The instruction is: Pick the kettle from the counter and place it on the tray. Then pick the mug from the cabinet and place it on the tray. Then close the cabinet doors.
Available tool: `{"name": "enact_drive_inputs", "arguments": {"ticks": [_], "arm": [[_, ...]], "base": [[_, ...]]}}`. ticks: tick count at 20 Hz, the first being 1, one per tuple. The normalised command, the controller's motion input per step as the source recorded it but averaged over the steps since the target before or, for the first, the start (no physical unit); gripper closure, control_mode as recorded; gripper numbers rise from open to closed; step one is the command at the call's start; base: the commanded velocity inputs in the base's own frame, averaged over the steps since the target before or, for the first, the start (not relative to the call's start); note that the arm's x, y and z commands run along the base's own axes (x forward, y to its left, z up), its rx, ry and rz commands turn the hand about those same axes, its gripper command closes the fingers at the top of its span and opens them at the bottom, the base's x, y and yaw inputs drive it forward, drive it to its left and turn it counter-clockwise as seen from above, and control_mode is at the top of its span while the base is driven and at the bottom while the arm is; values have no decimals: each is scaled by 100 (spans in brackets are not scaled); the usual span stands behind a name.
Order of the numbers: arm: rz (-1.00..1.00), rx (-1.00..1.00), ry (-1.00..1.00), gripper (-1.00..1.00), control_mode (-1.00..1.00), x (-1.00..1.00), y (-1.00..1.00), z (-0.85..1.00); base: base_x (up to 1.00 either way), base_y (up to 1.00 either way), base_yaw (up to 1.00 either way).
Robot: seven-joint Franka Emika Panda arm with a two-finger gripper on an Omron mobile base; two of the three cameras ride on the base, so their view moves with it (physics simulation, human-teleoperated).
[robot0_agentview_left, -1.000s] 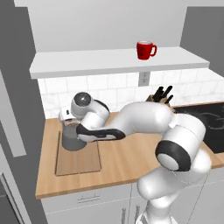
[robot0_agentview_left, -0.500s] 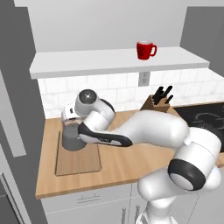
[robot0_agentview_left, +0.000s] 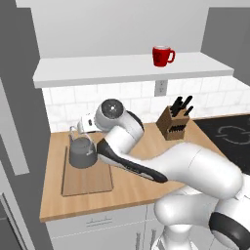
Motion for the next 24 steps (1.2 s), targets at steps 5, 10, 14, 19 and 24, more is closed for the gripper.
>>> {"name": "enact_drive_inputs", "arguments": {"ticks": [5,10,14,19,24], "arm": [[-36,14,-2,-100,-100,-48,-45,42],[-34,22,-1,-100,-100,-49,-35,45],[-37,28,4,-100,-100,-35,-34,59],[-44,38,5,-100,-100,-42,-34,62],[-43,50,-1,-100,-100,-50,-24,41]], "base": [[0,0,0],[0,0,0],[0,0,0],[0,0,0],[0,0,0]]}}
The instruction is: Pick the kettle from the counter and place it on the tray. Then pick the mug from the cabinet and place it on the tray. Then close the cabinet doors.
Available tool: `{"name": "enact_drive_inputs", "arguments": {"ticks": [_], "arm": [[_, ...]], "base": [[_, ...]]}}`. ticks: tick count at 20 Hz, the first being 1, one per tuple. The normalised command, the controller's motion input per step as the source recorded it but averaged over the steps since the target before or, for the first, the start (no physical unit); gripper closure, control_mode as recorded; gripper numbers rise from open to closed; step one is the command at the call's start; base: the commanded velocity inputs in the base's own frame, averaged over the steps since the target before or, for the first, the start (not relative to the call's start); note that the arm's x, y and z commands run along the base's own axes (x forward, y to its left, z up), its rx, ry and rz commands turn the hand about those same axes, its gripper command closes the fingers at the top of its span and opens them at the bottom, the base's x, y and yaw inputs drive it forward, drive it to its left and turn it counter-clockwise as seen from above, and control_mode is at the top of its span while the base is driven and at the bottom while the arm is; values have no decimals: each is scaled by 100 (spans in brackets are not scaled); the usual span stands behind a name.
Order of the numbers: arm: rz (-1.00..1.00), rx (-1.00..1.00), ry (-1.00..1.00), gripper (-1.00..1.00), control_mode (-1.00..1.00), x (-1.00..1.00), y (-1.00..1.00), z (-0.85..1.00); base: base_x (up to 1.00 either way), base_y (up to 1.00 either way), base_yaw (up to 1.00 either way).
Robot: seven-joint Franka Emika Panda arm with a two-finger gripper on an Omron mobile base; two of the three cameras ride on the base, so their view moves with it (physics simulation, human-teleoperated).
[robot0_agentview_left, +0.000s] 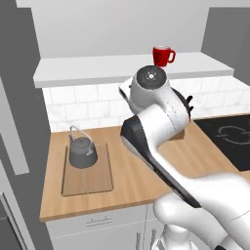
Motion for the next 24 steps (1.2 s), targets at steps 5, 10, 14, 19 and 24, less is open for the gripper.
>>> {"name": "enact_drive_inputs", "arguments": {"ticks": [5,10,14,19,24], "arm": [[-31,54,-1,-100,-100,-34,-40,41],[-24,46,-18,-100,-100,-14,-50,32],[-25,39,-43,-100,-100,-2,-59,9],[-25,25,-14,-100,-100,11,-51,32],[-42,29,15,-100,-100,4,-45,51]], "base": [[0,0,0],[0,0,0],[0,0,0],[0,0,0],[0,0,0]]}}
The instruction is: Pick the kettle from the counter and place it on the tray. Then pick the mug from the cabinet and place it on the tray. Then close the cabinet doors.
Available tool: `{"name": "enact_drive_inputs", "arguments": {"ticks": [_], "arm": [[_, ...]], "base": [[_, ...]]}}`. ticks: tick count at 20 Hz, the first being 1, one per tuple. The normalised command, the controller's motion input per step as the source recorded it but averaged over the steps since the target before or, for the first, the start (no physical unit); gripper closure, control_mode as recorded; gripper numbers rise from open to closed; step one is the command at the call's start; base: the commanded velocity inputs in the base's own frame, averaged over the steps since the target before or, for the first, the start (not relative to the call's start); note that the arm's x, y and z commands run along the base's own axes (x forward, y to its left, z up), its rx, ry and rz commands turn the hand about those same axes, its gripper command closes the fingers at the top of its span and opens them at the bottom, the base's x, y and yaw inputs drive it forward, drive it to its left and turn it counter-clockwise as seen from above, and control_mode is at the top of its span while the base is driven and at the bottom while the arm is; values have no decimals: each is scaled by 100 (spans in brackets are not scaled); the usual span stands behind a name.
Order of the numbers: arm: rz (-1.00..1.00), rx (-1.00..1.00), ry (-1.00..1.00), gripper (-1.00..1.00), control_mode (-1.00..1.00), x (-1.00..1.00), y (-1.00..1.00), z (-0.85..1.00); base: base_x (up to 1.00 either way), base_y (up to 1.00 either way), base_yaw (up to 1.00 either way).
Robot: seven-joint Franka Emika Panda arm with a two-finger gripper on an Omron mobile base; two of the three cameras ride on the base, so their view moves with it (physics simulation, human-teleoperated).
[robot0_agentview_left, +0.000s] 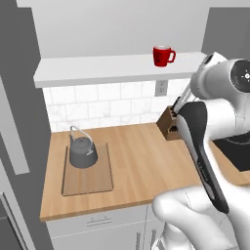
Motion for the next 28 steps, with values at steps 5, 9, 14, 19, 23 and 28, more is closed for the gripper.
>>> {"name": "enact_drive_inputs", "arguments": {"ticks": [5,9,14,19,23,28], "arm": [[-26,34,16,-100,-100,15,-51,56],[-4,46,0,-100,-100,31,-55,19],[0,41,0,-100,-100,51,-42,1],[0,34,-1,-100,-100,44,-21,0],[0,24,-9,-100,-100,19,0,-3],[0,18,-4,-100,-100,51,0,0]], "base": [[0,0,0],[0,0,0],[0,0,0],[0,0,0],[0,0,0],[0,0,0]]}}
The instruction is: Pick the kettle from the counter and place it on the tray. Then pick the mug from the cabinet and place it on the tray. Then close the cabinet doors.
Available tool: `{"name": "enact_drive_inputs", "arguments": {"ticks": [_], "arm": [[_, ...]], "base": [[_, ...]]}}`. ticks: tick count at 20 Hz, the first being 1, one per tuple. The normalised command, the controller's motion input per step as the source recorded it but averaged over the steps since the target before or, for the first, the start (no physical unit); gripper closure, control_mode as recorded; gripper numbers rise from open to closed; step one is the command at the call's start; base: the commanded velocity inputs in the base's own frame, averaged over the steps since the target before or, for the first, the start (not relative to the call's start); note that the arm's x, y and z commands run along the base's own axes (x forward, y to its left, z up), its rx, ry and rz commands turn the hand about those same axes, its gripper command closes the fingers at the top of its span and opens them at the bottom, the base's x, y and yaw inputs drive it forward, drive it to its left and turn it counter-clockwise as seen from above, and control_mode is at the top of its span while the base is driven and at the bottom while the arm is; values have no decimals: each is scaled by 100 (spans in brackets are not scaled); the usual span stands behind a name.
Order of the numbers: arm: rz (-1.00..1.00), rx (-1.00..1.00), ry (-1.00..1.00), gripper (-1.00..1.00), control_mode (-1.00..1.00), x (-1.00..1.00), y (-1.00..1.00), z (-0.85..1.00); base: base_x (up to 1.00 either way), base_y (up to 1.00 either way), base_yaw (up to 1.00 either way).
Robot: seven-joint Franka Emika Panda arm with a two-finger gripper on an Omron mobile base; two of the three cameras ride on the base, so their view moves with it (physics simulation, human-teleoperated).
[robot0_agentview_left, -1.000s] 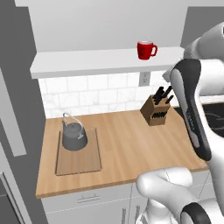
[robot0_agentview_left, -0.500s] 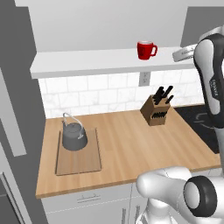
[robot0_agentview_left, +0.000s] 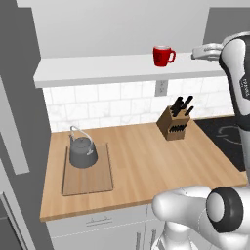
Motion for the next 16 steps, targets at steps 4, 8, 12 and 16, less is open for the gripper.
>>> {"name": "enact_drive_inputs", "arguments": {"ticks": [4,8,12,16], "arm": [[0,1,0,-100,-100,32,5,-14],[0,0,0,-100,-100,43,3,-11],[0,0,0,-100,-100,39,0,-1],[0,0,0,-100,-100,39,0,-7]], "base": [[0,0,0],[0,0,0],[0,0,0],[0,0,0]]}}
